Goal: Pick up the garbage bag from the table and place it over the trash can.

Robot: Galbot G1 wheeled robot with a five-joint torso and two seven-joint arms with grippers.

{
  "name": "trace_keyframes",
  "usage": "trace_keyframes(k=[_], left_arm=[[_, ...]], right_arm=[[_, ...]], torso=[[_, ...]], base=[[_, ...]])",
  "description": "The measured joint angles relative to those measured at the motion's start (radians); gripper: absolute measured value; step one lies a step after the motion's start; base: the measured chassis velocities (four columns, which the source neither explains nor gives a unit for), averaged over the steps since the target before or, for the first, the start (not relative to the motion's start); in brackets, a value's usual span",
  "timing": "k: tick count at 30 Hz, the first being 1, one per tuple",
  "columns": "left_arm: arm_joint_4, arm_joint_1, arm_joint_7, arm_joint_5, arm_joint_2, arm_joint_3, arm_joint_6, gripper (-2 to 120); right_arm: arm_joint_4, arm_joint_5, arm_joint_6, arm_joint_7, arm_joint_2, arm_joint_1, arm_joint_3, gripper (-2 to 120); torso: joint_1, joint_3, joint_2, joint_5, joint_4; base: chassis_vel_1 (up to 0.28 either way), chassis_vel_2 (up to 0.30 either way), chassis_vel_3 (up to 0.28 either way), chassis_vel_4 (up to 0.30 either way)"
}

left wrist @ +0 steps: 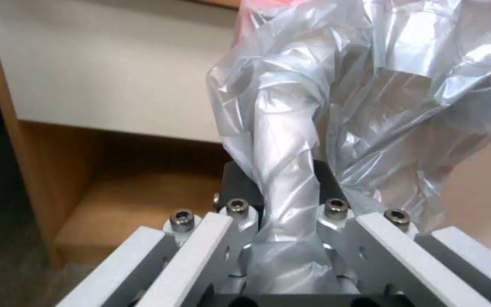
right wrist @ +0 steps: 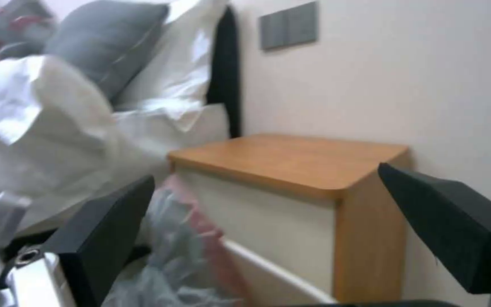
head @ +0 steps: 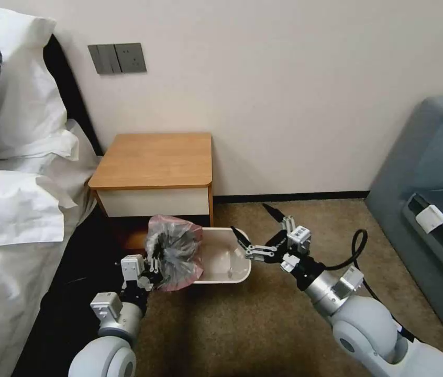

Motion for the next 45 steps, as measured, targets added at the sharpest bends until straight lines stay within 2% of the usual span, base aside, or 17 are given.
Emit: trace_keyframes(k=[4, 7, 8, 10, 11, 13, 17, 18, 21, 31, 38, 39, 42, 43, 45], left_arm=[[0.0, -0.001, 0.001, 0.004, -0.001, 0.001, -0.006, 7], [-0.002, -0.002, 0.001, 0.014, -0.003, 0.001, -0.014, 7], [-0.002, -0.002, 0.001, 0.014, -0.003, 0.001, -0.014, 7], [-0.005, -0.002, 0.001, 0.018, -0.006, 0.001, -0.015, 7], [-0.005, -0.002, 0.001, 0.018, -0.006, 0.001, -0.015, 7], [-0.006, -0.002, 0.001, 0.019, -0.01, 0.0, -0.015, 7], [-0.008, -0.004, 0.001, 0.02, -0.011, -0.002, -0.013, 7], [-0.008, -0.004, 0.001, 0.02, -0.011, -0.002, -0.013, 7], [-0.012, -0.005, 0.001, 0.02, -0.013, -0.004, -0.011, 7], [-0.016, -0.006, 0.0, 0.02, -0.019, -0.002, -0.009, 7], [-0.014, -0.01, -0.002, 0.019, -0.018, -0.002, -0.008, 7], [-0.014, -0.01, -0.002, 0.019, -0.018, -0.002, -0.008, 7], [-0.011, -0.014, -0.003, 0.018, -0.019, 0.0, -0.008, 7], [-0.011, -0.014, -0.003, 0.018, -0.019, 0.0, -0.008, 7], [-0.007, -0.017, -0.004, 0.017, -0.019, 0.002, -0.008, 7]], right_arm=[[-0.007, -0.013, -0.032, -0.006, -0.016, 0.051, -0.042, 100], [-0.058, -0.028, -0.05, -0.036, -0.039, 0.182, -0.151, 100], [-0.058, -0.028, -0.05, -0.036, -0.039, 0.182, -0.151, 100], [-0.109, -0.032, -0.051, -0.055, -0.043, 0.284, -0.24, 100], [-0.109, -0.032, -0.051, -0.055, -0.043, 0.284, -0.24, 100], [-0.161, -0.032, -0.054, -0.055, -0.027, 0.383, -0.317, 99], [-0.241, -0.031, -0.055, -0.044, 0.023, 0.489, -0.395, 92], [-0.241, -0.031, -0.055, -0.044, 0.023, 0.489, -0.395, 92], [-0.282, -0.03, -0.054, -0.04, 0.044, 0.529, -0.428, 80], [-0.323, -0.034, -0.048, -0.04, 0.069, 0.551, -0.457, 72], [-0.323, -0.045, -0.04, -0.039, 0.066, 0.544, -0.465, 43], [-0.323, -0.045, -0.04, -0.039, 0.066, 0.544, -0.465, 43], [-0.319, -0.046, -0.038, -0.038, 0.064, 0.541, -0.465, 29], [-0.319, -0.046, -0.038, -0.038, 0.064, 0.541, -0.465, 29], [-0.317, -0.047, -0.037, -0.037, 0.063, 0.538, -0.467, 18]], torso=[[0.0, 0.0, 0.0, 0.0, 0.0], [0.0, 0.0, 0.0, 0.0, 0.0002], [0.0, 0.0, 0.0, 0.0, 0.0002], [0.0, 0.0, 0.0, 0.0002, -0.0001], [0.0, 0.0, 0.0, 0.0002, -0.0001], [0.0, 0.0, 0.0, 0.0, 0.0002], [0.0, 0.0, 0.0, 0.0, 0.0001], [0.0, 0.0, 0.0, 0.0, 0.0001], [0.0, 0.0, 0.0, 0.0, 0.0002], [0.0, 0.0, 0.0, 0.0, 0.0001], [0.0, 0.0, 0.0, 0.0001, 0.0], [0.0, 0.0, 0.0, 0.0001, 0.0], [0.0, 0.0, 0.0, 0.0001, 0.0], [0.0, 0.0, 0.0, 0.0001, 0.0], [0.0, 0.0, 0.0, 0.0001, 0.0]], base=[[0.0, 0.0, 0.0, 0.0], [0.0, 0.0, 0.0, 0.0], [0.0, 0.0, 0.0, 0.0], [0.0, 0.0, 0.0, 0.0], [0.0, 0.0, 0.0, 0.0], [0.0, 0.0, 0.0, 0.0], [0.0, 0.0, 0.0, 0.0], [0.0, 0.0, 0.0, 0.0], [0.0, 0.0, 0.0, 0.0], [0.0, 0.0, 0.0, 0.0], [0.0, 0.0, 0.0, 0.0], [0.0, 0.0, 0.0, 0.0], [0.0, 0.0, 0.0, 0.0], [0.0, 0.0, 0.0, 0.0], [0.0, 0.0, 0.0, 0.0]])
